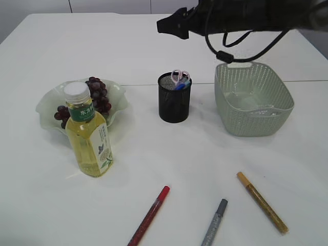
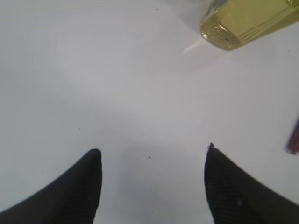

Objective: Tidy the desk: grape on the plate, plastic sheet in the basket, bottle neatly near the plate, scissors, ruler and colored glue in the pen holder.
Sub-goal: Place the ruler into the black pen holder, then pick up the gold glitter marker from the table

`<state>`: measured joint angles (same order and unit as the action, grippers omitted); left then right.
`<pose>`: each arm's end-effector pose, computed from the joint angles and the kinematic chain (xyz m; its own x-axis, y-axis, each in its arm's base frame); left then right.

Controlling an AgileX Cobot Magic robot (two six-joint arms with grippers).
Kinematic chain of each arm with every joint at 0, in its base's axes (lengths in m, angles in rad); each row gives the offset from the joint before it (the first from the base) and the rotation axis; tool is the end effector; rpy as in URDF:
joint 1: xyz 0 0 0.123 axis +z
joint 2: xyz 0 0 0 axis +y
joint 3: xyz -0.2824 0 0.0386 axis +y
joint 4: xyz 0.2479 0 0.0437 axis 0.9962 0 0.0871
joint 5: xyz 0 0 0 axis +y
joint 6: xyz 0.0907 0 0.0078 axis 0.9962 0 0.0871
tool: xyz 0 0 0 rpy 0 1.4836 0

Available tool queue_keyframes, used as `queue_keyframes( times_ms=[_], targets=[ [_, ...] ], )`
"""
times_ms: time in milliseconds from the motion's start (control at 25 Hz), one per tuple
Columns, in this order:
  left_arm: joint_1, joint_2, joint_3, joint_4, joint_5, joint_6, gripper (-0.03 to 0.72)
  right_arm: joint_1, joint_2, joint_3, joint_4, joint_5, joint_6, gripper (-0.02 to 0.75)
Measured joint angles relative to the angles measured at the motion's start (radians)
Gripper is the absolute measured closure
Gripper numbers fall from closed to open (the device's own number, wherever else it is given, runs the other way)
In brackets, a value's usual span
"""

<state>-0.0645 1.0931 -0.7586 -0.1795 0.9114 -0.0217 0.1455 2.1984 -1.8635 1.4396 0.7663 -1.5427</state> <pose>0.1884 -0.0251 0.2691 -0.9192 -0.0716 -0.3871 -0.0001 0.9834 -0.1815 0.4926 0.1355 0.2646 -0.2437 -0.1476 -0.9586 -0.7851 0.6103 0.1056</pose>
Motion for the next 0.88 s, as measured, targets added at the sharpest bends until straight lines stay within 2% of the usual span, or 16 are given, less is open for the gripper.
queue_keyframes(
  times_ms=[200, 320, 520, 680, 880],
  targets=[
    [0.000, 0.000, 0.000, 0.000, 0.000, 0.000, 0.184, 0.006, -0.158, 0.000, -0.508, 0.074, 0.596, 0.216],
    [0.000, 0.000, 0.000, 0.002, 0.000, 0.000, 0.184, 0.014, -0.239, 0.000, -0.736, 0.194, 0.868, 0.252],
    [0.000, 0.000, 0.000, 0.002, 0.000, 0.000, 0.184, 0.059, -0.328, 0.038, -1.056, 0.354, 1.195, 0.263],
    [0.000, 0.000, 0.000, 0.003, 0.000, 0.000, 0.184, 0.128, -0.382, 0.185, -1.250, 0.403, 1.332, 0.266],
    [0.000, 0.000, 0.000, 0.004, 0.000, 0.000, 0.184, 0.167, -0.422, 0.441, -1.299, 0.392, 1.389, 0.268]
  ],
)
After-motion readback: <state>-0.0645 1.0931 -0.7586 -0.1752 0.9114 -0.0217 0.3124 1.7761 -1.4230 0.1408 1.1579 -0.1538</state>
